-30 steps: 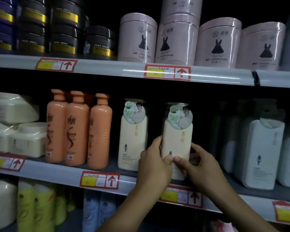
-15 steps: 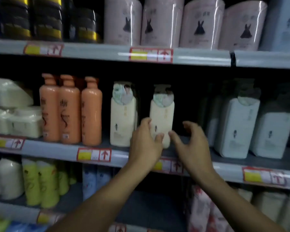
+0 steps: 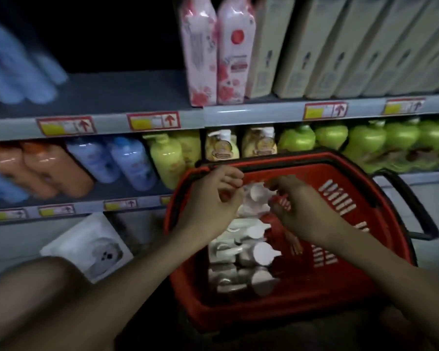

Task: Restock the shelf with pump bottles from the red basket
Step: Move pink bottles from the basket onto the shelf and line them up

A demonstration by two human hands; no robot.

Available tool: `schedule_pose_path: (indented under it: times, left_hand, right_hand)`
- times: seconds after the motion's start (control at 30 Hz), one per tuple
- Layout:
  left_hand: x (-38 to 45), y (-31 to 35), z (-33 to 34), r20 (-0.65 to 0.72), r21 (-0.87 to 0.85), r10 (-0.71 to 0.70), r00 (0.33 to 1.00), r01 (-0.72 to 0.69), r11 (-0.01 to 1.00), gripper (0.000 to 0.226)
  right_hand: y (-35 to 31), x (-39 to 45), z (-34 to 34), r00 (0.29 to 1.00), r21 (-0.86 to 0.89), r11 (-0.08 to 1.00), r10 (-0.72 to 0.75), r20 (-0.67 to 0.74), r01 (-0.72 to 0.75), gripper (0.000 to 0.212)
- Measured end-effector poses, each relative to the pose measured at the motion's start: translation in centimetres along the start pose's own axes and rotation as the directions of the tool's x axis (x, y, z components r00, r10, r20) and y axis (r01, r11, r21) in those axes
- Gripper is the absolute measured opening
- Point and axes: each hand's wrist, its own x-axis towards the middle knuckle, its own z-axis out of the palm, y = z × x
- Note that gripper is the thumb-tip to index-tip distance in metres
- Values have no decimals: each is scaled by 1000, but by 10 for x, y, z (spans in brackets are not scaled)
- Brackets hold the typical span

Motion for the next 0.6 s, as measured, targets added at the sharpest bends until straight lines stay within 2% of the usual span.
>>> schedule_pose_path:
  times: [0.13, 0.2, 0.3, 0.43, 0.5, 0.6]
  left_hand:
    - [30, -6, 26, 163, 156, -71, 984, 45, 987, 33]
    - [42, -7, 35, 234, 246, -131, 963, 72, 967, 36]
    - [55, -2, 45, 303, 378, -141, 942, 17, 926, 39]
    - [63, 13, 51, 312, 476, -134, 940, -33, 879, 46]
    - [63, 22, 53, 292, 492, -149, 945, -15, 871, 50]
    - [63, 33, 58, 296, 563, -204, 933, 3, 827, 60]
  right_hand:
    - [28, 9, 17, 993, -85, 994, -54, 104, 63, 68]
    - [31, 22, 26, 993, -98, 992, -66, 98, 75, 65]
    - [42, 32, 35, 990, -133, 982, -136, 27, 138, 53]
    - [69, 33, 27, 965, -79, 962, -263, -17, 261, 45]
    - [81, 35, 17, 960, -134, 953, -278, -41, 271, 42]
    - [90, 34, -2, 960, -118, 957, -273, -57, 265, 52]
